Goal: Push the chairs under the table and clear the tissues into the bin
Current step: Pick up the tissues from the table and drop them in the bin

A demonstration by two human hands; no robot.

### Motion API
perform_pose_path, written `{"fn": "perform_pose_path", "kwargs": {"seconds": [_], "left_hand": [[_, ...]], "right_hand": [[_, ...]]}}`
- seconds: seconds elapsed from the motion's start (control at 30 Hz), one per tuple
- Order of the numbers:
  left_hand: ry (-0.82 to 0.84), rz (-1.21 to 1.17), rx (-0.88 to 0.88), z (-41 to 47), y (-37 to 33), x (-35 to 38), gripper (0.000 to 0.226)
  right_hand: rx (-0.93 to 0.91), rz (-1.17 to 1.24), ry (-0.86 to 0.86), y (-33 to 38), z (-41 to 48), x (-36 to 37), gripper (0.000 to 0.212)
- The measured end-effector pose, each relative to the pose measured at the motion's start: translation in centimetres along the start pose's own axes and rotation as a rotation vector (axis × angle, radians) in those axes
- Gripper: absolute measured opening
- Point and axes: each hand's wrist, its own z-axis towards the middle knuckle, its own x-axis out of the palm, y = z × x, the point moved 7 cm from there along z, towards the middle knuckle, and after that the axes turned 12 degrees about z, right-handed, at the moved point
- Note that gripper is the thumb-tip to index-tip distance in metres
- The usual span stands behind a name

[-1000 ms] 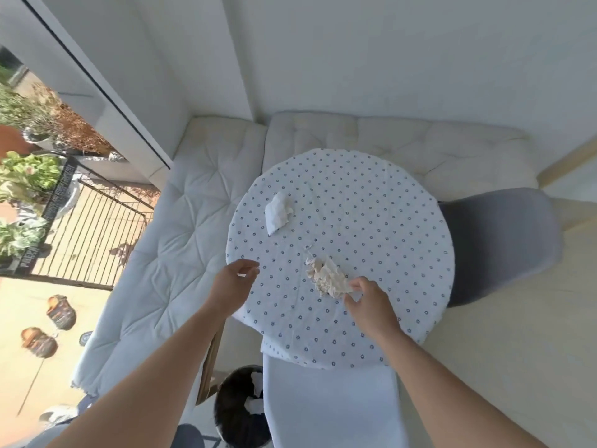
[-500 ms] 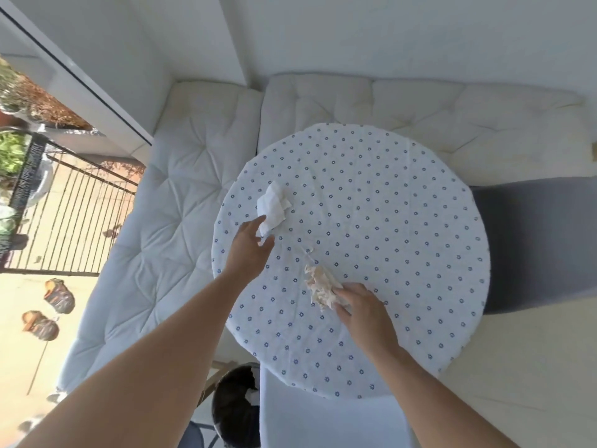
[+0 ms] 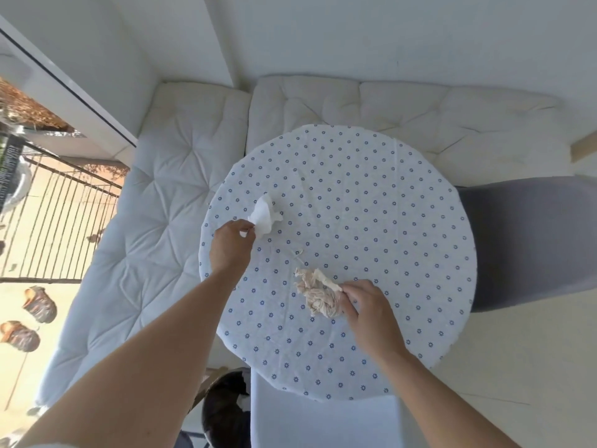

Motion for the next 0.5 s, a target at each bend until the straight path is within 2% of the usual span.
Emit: {"fn": "perform_pose_path", "kwargs": {"seconds": [0.2,0.5], "left_hand": [[0.029,-0.239,-0.054,-5.6,1.9,-4.1,0.016],[0.040,-0.381,0.090,-15.4,7.5,-11.9,0.008]], "right_hand": [[-0.038,-0.008,-0.127,4.0,-1.8,-2.4,0.022],[-0.052,0.043,-0.177,10.7,-8.9,-1.3,0.025]]}}
